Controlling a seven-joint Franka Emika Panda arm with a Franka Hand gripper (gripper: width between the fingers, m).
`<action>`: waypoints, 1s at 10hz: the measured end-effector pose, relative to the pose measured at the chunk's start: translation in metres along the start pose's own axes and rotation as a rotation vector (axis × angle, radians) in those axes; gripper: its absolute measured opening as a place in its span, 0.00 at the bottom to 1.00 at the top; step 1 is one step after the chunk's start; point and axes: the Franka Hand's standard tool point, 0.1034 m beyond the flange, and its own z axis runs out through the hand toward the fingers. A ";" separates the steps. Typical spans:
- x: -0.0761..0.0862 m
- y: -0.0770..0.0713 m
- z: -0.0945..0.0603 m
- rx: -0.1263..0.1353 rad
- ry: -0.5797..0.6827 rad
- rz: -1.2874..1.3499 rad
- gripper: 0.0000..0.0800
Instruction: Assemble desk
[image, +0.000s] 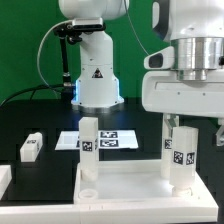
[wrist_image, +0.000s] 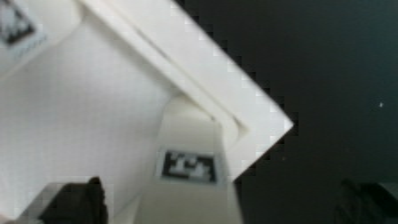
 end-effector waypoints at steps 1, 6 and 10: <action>-0.006 0.000 0.004 -0.011 -0.003 -0.012 0.81; -0.007 0.005 0.009 -0.037 -0.006 0.040 0.43; -0.007 0.005 0.010 -0.040 -0.003 0.213 0.01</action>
Offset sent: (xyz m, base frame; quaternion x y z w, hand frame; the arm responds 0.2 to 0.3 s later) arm 0.0000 0.0000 0.0000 0.0000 0.0000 0.0650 0.9979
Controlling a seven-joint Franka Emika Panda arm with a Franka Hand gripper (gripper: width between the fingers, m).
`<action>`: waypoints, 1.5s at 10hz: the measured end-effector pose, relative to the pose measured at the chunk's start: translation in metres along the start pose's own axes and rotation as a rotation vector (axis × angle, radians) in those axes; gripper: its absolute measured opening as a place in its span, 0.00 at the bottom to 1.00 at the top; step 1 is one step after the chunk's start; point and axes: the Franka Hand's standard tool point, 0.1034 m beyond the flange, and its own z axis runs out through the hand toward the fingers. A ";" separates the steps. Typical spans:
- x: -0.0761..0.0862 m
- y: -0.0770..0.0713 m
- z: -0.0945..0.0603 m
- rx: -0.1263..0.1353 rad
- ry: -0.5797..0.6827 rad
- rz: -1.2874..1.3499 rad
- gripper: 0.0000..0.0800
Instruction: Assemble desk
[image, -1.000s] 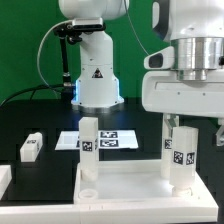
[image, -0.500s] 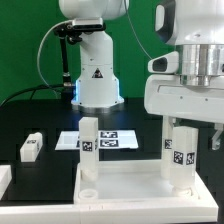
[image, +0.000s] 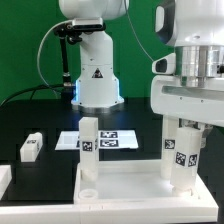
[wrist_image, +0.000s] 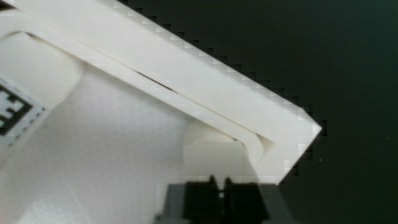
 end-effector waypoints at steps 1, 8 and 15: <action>0.000 0.000 0.000 0.000 0.000 0.000 0.01; 0.017 -0.009 -0.023 0.058 -0.003 -0.038 0.53; 0.042 -0.013 -0.015 0.048 0.012 -0.019 0.81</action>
Offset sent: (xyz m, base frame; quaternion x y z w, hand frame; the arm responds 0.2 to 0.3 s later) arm -0.0097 0.0120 0.0221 0.0709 -0.0508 -0.0190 0.9960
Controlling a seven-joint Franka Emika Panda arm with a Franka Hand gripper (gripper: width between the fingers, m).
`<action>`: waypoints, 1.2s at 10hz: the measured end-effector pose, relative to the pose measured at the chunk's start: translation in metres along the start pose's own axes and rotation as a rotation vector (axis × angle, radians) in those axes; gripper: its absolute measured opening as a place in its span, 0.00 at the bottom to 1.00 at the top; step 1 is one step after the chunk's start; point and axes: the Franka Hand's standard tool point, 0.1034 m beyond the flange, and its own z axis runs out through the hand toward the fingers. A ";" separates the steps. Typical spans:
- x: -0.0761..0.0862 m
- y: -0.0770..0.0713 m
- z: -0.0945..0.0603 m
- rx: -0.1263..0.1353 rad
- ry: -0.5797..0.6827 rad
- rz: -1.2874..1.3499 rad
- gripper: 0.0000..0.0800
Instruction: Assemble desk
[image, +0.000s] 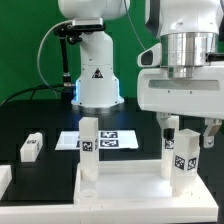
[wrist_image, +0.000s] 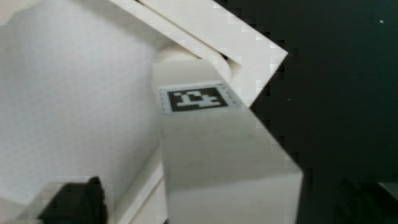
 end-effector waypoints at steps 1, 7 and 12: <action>0.000 0.000 0.000 0.000 0.000 0.004 0.81; 0.000 0.003 0.002 -0.007 -0.001 0.289 0.38; 0.003 0.009 0.003 -0.009 -0.078 0.843 0.38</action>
Offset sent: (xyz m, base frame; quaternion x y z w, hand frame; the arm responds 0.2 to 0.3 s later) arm 0.0000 0.0000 0.0000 0.0000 0.0000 0.1296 0.9916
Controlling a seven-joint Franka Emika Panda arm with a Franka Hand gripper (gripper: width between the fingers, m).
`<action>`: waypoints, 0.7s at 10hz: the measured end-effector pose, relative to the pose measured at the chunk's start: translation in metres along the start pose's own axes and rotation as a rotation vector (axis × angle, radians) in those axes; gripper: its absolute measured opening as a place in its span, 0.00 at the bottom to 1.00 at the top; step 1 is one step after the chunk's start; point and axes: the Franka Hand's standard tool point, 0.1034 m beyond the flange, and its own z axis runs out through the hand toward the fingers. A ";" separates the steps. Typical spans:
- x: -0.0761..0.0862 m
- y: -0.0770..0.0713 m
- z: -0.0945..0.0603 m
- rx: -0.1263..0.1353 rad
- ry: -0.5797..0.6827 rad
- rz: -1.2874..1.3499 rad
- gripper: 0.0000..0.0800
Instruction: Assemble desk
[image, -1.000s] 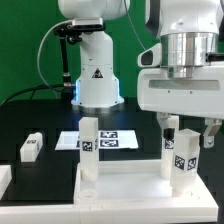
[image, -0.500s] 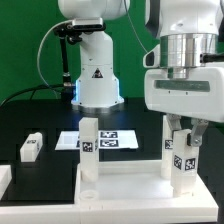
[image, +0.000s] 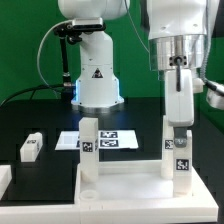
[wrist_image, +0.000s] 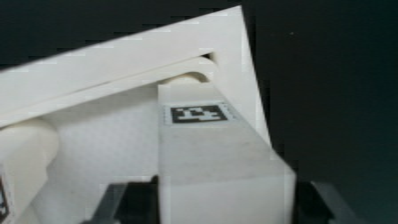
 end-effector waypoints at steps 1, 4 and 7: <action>-0.001 0.000 0.000 0.000 0.000 -0.026 0.38; -0.016 0.004 0.005 0.011 0.016 -0.500 0.47; -0.014 0.007 0.007 -0.005 0.015 -0.866 0.78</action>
Offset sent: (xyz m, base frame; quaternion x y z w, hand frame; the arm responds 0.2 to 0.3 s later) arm 0.0084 0.0398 -0.0153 0.0281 -0.0444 -0.4110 0.9101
